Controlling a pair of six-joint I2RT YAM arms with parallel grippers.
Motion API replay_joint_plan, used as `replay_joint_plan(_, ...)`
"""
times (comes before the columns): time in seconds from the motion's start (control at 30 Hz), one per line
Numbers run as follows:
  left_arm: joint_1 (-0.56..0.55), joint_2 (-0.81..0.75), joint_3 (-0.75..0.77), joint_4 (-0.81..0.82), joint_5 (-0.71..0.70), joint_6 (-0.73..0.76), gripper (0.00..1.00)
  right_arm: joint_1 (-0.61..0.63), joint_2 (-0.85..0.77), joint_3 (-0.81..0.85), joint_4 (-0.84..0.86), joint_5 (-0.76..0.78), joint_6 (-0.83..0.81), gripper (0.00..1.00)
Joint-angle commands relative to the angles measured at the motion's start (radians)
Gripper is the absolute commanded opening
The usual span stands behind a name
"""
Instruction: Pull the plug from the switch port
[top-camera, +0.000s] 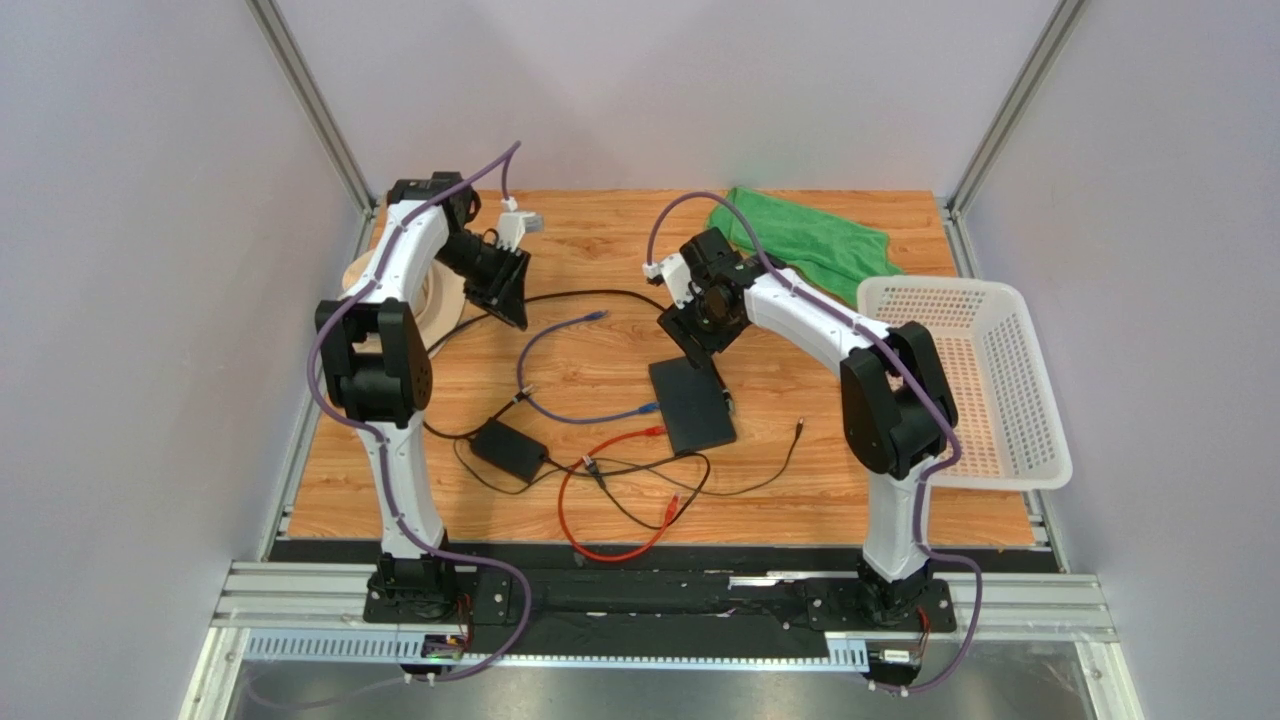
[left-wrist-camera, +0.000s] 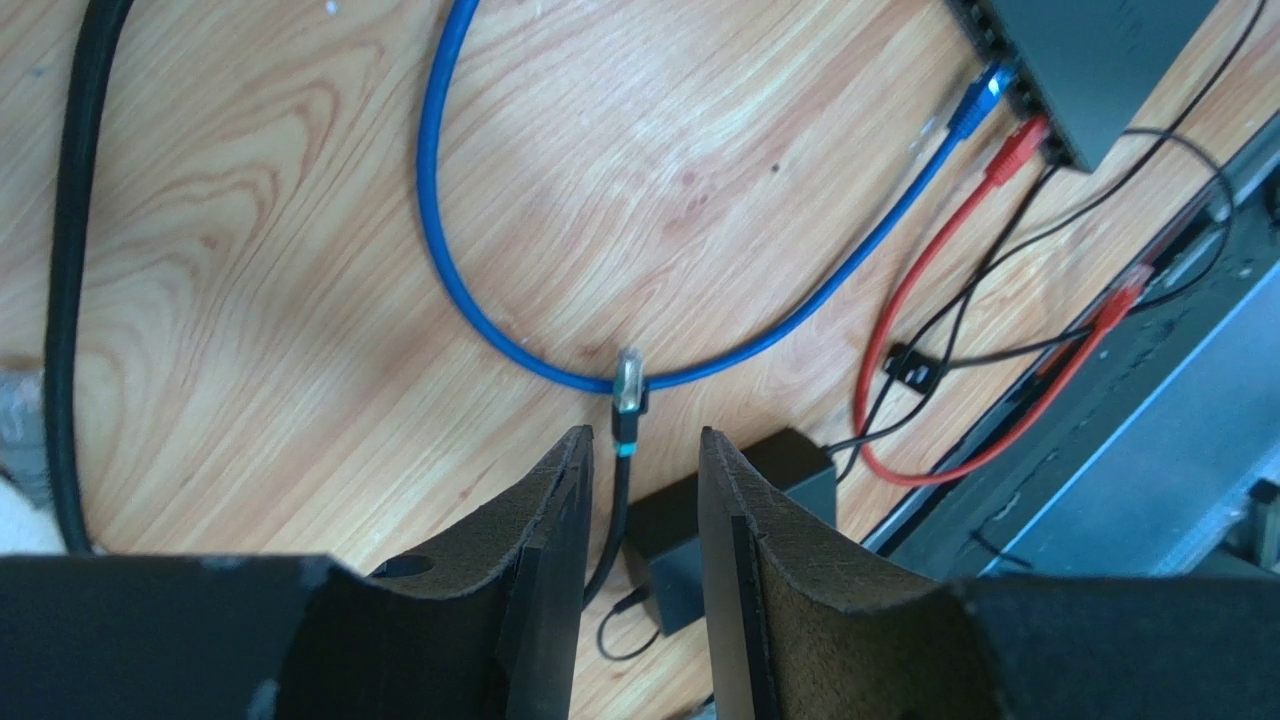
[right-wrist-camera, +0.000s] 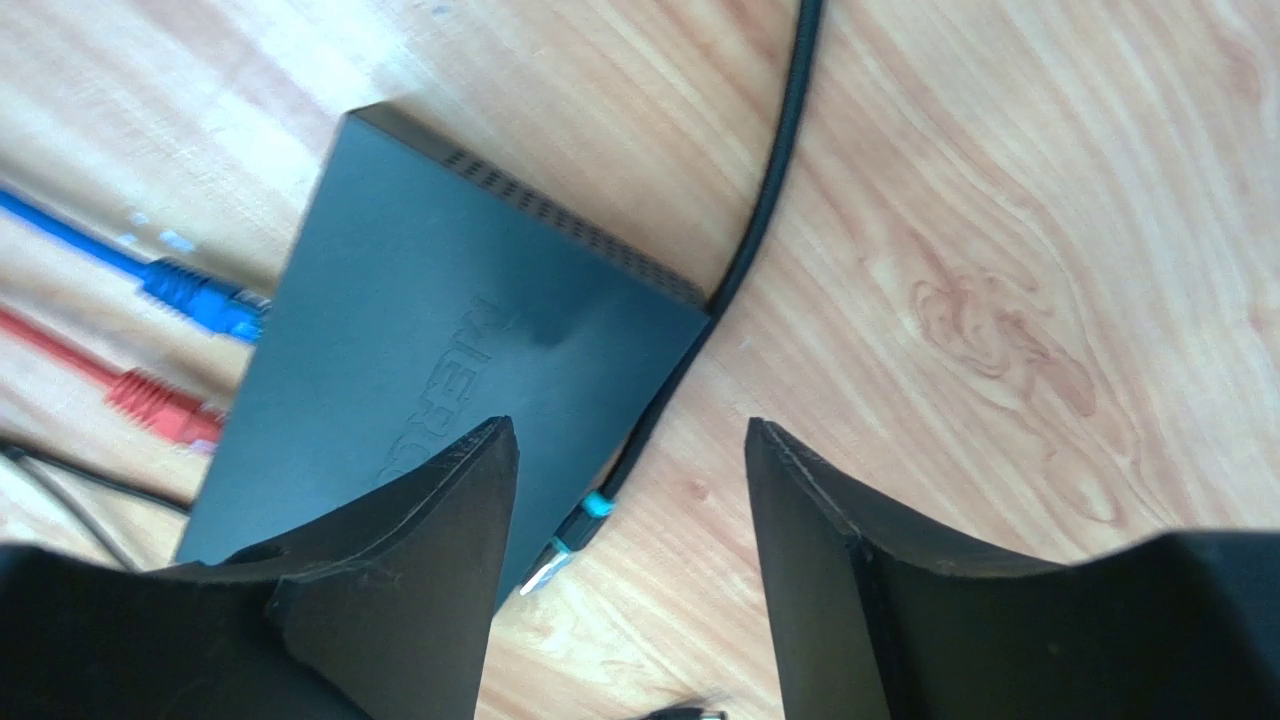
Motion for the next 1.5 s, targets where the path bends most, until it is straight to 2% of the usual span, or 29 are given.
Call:
replay_joint_plan(0.0, -0.022, 0.000, 0.054, -0.041, 0.106, -0.062, 0.40, -0.013, 0.061, 0.112, 0.047, 0.074, -0.027, 0.61)
replay_joint_plan(0.23, -0.023, -0.061, -0.084, 0.022, 0.159, -0.122, 0.40, -0.008, 0.276, 0.315, 0.057, 0.152, -0.095, 0.60)
replay_joint_plan(0.43, -0.022, -0.118, -0.159, 0.025, 0.146, -0.126, 0.40, -0.008, 0.368, 0.366, 0.028, 0.117, -0.130, 0.49)
replay_joint_plan(0.5, -0.022, -0.135, -0.168, 0.028, 0.141, -0.128, 0.40, -0.002, 0.382, 0.373, 0.020, 0.091, -0.146, 0.41)
replay_joint_plan(0.53, -0.023, -0.141, -0.178, 0.030, 0.138, -0.134, 0.40, 0.001, 0.394, 0.379, 0.014, 0.057, -0.149, 0.34)
replay_joint_plan(0.57, -0.023, -0.153, -0.182, 0.034, 0.135, -0.140, 0.40, 0.007, 0.402, 0.388, 0.012, 0.043, -0.149, 0.17)
replay_joint_plan(0.6, -0.022, -0.161, -0.188, 0.041, 0.133, -0.152, 0.40, 0.009, 0.411, 0.401, 0.008, 0.020, -0.149, 0.09)
replay_joint_plan(0.63, -0.022, -0.169, -0.196, 0.045, 0.135, -0.172, 0.39, 0.015, 0.429, 0.436, 0.003, 0.009, -0.146, 0.02)
replay_joint_plan(0.67, -0.022, -0.192, -0.196, 0.048, 0.133, -0.180, 0.39, 0.026, 0.441, 0.457, 0.003, -0.009, -0.141, 0.00)
replay_joint_plan(0.77, -0.022, -0.274, -0.202, 0.042, 0.159, -0.168, 0.39, 0.053, 0.497, 0.597, 0.015, -0.046, -0.104, 0.00)
replay_joint_plan(0.8, -0.023, -0.313, -0.219, 0.056, 0.219, -0.150, 0.39, 0.061, 0.514, 0.637, 0.027, -0.056, -0.075, 0.00)
replay_joint_plan(0.87, -0.026, -0.440, -0.314, 0.174, 0.225, -0.168, 0.39, 0.091, 0.564, 0.762, 0.070, -0.054, -0.057, 0.00)
replay_joint_plan(0.93, -0.034, -0.503, -0.390, 0.267, 0.221, -0.182, 0.40, 0.107, 0.596, 0.819, 0.140, -0.046, -0.028, 0.00)
replay_joint_plan(1.0, -0.036, -0.542, -0.420, 0.292, 0.231, -0.189, 0.42, 0.125, 0.594, 0.844, 0.200, 0.025, 0.003, 0.18)
replay_joint_plan(1.03, -0.037, -0.543, -0.432, 0.289, 0.242, -0.192, 0.42, 0.127, 0.589, 0.853, 0.230, 0.044, 0.029, 0.40)
replay_joint_plan(1.13, -0.048, -0.526, -0.467, 0.292, 0.287, -0.206, 0.43, 0.118, 0.554, 0.853, 0.231, 0.193, 0.020, 0.63)
replay_joint_plan(1.3, -0.112, -0.516, -0.530, 0.375, 0.284, -0.237, 0.43, 0.063, 0.358, 0.621, 0.219, 0.244, 0.022, 0.68)
replay_joint_plan(1.47, -0.189, -0.437, -0.578, 0.450, 0.244, -0.292, 0.43, 0.020, 0.178, 0.417, 0.167, 0.165, 0.057, 0.69)
